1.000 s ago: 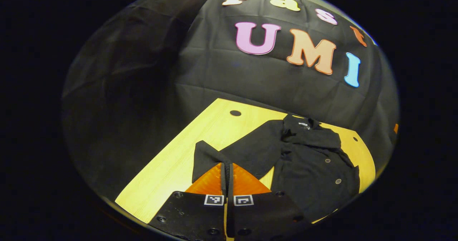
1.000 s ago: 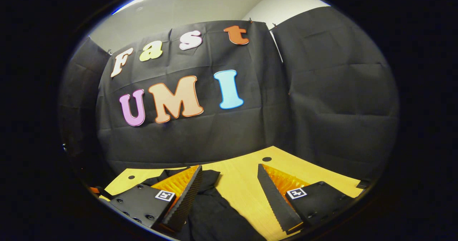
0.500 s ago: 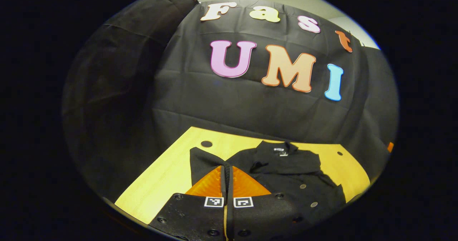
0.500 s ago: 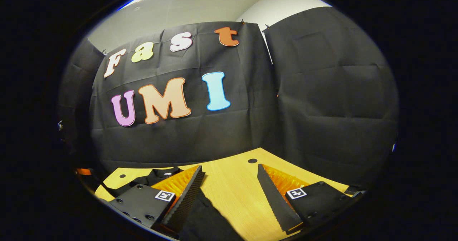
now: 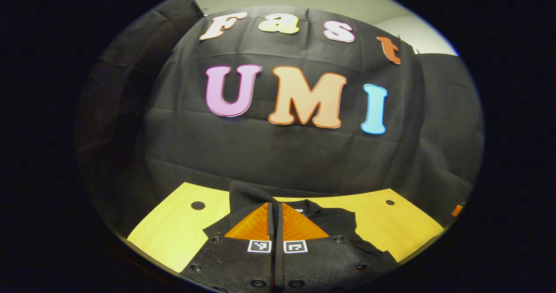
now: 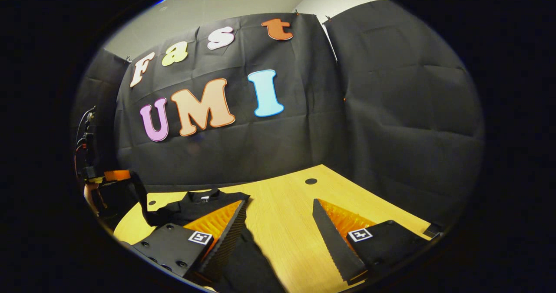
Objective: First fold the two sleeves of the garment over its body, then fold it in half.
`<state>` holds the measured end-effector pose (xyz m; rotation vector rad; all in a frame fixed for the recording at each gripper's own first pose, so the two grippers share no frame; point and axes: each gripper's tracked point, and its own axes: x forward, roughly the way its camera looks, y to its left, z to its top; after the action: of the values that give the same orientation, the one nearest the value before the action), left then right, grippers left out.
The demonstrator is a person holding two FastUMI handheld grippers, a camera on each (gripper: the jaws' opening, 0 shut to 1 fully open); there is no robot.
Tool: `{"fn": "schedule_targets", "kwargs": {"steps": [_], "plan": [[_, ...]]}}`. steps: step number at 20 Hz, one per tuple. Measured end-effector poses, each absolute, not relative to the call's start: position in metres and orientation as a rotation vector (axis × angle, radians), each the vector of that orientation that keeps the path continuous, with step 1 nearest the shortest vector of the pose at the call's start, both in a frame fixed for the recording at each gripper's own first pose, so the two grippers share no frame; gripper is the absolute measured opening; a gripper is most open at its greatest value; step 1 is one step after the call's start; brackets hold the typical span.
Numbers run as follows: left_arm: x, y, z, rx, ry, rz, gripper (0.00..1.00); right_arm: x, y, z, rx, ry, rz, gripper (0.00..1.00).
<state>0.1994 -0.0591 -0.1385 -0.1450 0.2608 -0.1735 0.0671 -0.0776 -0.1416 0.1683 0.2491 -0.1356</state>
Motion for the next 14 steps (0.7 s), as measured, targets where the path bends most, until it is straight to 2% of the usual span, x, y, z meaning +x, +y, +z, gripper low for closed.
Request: {"fn": "schedule_targets", "kwargs": {"steps": [6,14], "plan": [[0.231,-0.133,-0.156,-0.113,0.278,-0.27,0.0,0.08,-0.084,-0.153,0.157,0.271,-0.104,0.97],[0.253,-0.225,-0.211,-0.132,0.374,-0.365,0.0,0.085,-0.085,-0.175,0.163,0.311,-0.046,0.97]]}}
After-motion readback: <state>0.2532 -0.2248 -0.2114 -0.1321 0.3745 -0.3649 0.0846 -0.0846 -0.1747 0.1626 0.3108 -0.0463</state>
